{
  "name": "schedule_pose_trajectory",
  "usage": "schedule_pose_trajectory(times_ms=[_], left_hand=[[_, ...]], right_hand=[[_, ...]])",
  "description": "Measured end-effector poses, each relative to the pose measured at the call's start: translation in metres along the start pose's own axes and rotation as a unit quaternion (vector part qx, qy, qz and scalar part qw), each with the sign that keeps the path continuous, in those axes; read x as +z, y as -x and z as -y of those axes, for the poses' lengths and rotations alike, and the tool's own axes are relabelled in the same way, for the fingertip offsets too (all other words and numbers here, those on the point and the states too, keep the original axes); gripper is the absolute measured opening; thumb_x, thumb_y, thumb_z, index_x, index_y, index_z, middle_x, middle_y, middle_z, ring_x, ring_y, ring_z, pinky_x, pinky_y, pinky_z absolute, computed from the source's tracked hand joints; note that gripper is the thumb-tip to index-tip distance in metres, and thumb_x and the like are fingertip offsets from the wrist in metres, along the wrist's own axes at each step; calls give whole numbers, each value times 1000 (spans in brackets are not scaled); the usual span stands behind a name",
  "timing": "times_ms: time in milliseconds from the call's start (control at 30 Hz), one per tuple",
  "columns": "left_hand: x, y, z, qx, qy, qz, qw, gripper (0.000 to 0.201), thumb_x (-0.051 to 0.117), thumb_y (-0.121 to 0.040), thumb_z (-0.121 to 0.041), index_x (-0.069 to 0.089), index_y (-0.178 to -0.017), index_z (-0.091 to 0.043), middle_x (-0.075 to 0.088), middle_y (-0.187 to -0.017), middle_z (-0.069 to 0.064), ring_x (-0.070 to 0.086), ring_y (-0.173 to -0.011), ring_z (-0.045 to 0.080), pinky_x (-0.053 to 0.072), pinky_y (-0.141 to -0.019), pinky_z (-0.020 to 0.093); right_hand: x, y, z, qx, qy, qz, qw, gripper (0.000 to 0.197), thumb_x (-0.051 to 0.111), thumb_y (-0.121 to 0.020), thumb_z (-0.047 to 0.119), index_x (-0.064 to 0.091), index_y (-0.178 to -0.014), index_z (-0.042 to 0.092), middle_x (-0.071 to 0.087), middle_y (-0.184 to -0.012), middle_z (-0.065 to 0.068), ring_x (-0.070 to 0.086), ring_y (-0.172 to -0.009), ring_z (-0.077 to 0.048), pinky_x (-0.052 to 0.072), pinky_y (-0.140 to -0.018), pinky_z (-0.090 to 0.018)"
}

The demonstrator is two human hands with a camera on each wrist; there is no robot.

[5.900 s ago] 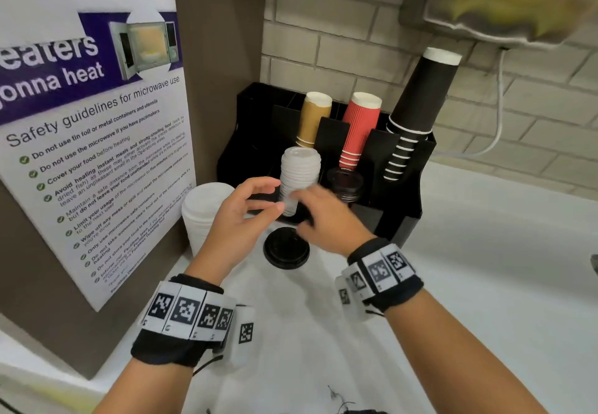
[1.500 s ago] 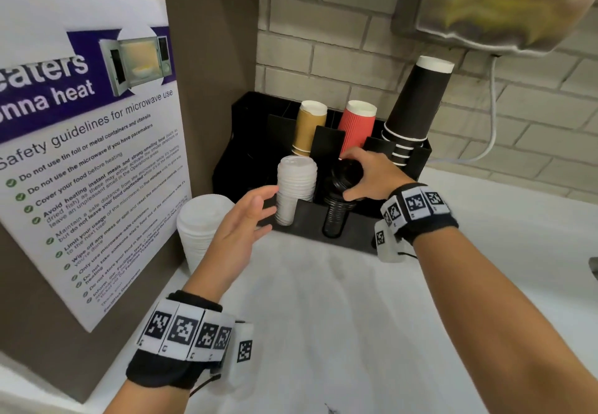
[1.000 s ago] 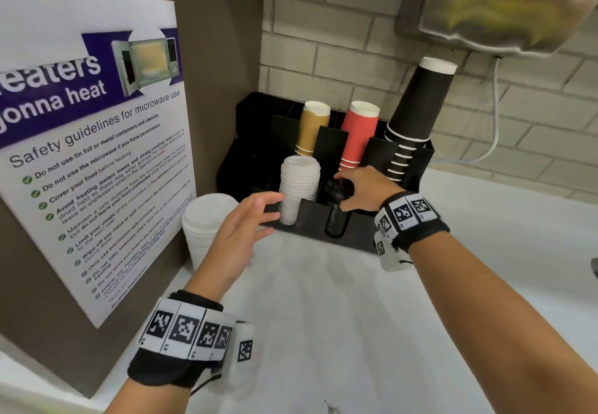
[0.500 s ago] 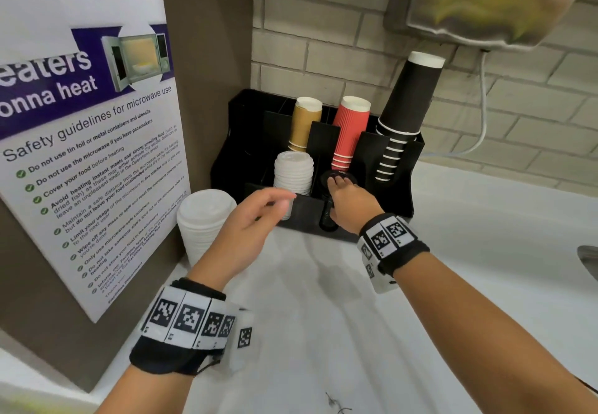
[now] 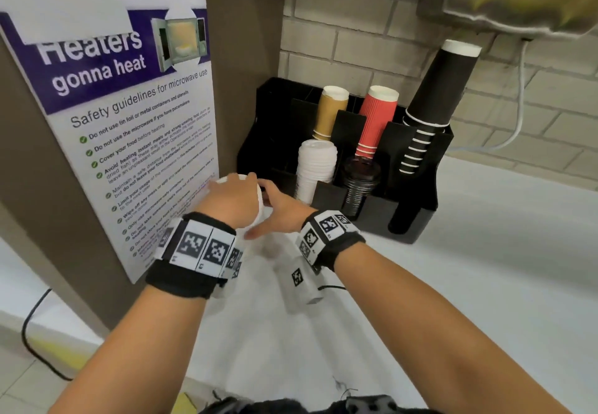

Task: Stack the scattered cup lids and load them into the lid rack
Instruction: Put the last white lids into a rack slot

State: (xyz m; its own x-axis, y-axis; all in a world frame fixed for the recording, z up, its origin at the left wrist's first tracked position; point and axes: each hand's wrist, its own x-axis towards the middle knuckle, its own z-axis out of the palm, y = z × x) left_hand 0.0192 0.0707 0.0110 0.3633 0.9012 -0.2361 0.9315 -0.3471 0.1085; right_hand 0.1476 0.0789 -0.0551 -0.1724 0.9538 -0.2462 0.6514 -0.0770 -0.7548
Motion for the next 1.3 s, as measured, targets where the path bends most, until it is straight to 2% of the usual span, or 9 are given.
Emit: schedule_pose_trajectory(times_ms=[100, 233, 367, 600, 833, 933, 1067, 1200, 1300], left_hand=[[13, -3, 6, 10, -4, 5, 1000, 72, 44, -100, -8, -1, -155, -19, 17, -158, 15, 20, -142, 38, 23, -114, 47], [29, -14, 8, 43, -9, -14, 999, 82, 50, -98, -11, -9, -154, -17, 9, -160, 14, 12, -144, 44, 21, -115, 48], [35, -25, -10, 100, 25, -5, 995, 69, 42, -103, -17, -4, -154, -11, 0, -164, 4, 1, -148, 37, 21, -113, 43], [44, -28, -67, 279, 115, 3, 953, 74, 56, -97, -18, 9, -155, -20, 3, -164, -5, -3, -150, 18, 10, -117, 36], [50, -43, -96, 365, 179, 4, 914, 64, 55, -98, -17, 23, -153, -18, 15, -162, -5, 2, -150, 13, 1, -115, 22], [50, -44, -95, 370, 244, 0, 896, 64, 62, -93, -14, 32, -150, -16, 22, -160, -4, 8, -149, 13, 3, -112, 16], [45, -38, -76, 355, 397, -57, 844, 61, 68, -89, -22, 42, -143, -29, 35, -152, -8, 28, -142, 6, 22, -115, 24], [50, -31, -48, 275, 537, -104, 790, 34, 63, -93, -18, 58, -125, -30, 59, -125, -13, 56, -116, 10, 45, -100, 31], [58, -26, -34, 230, 584, -108, 771, 23, 61, -94, -15, 64, -107, -33, 66, -111, -11, 62, -100, 11, 48, -85, 26]], right_hand=[[10, -11, 1, -19, -50, 0, 999, 122, 87, -67, 13, 0, -152, 23, 48, -125, 6, 45, -116, -12, 36, -93, -23], [11, -10, -12, -41, -75, -54, 995, 113, 88, -64, 13, 15, -148, 22, 49, -123, 8, 48, -117, -13, 41, -94, -24], [1, 8, -32, -30, -65, -150, 986, 103, 92, -57, 19, 29, -138, 24, 48, -111, 18, 50, -107, -7, 39, -74, -10], [-13, 70, -82, 66, -98, -324, 939, 98, 93, -51, 31, 35, -130, 26, 50, -96, 24, 49, -85, 10, 36, -58, -5], [-16, 91, -97, 85, -125, -410, 900, 99, 93, -51, 29, 35, -132, 20, 57, -110, 10, 59, -98, -10, 44, -66, -15], [-23, 97, -96, 90, -101, -392, 910, 111, 94, -49, 31, 31, -138, 16, 54, -119, 6, 58, -111, -16, 45, -72, -15], [-55, 120, -84, 137, -13, -290, 947, 138, 93, -45, 47, 6, -151, 28, 28, -150, -5, 32, -138, -24, 38, -108, -44], [-94, 129, -59, 85, 65, -230, 967, 110, 88, -53, 51, 26, -143, 39, 35, -137, -2, 32, -134, -23, 35, -110, -48], [-109, 113, -38, 58, 133, -155, 977, 96, 83, -60, 53, 33, -141, 39, 37, -140, -1, 34, -133, -21, 35, -110, -43]])
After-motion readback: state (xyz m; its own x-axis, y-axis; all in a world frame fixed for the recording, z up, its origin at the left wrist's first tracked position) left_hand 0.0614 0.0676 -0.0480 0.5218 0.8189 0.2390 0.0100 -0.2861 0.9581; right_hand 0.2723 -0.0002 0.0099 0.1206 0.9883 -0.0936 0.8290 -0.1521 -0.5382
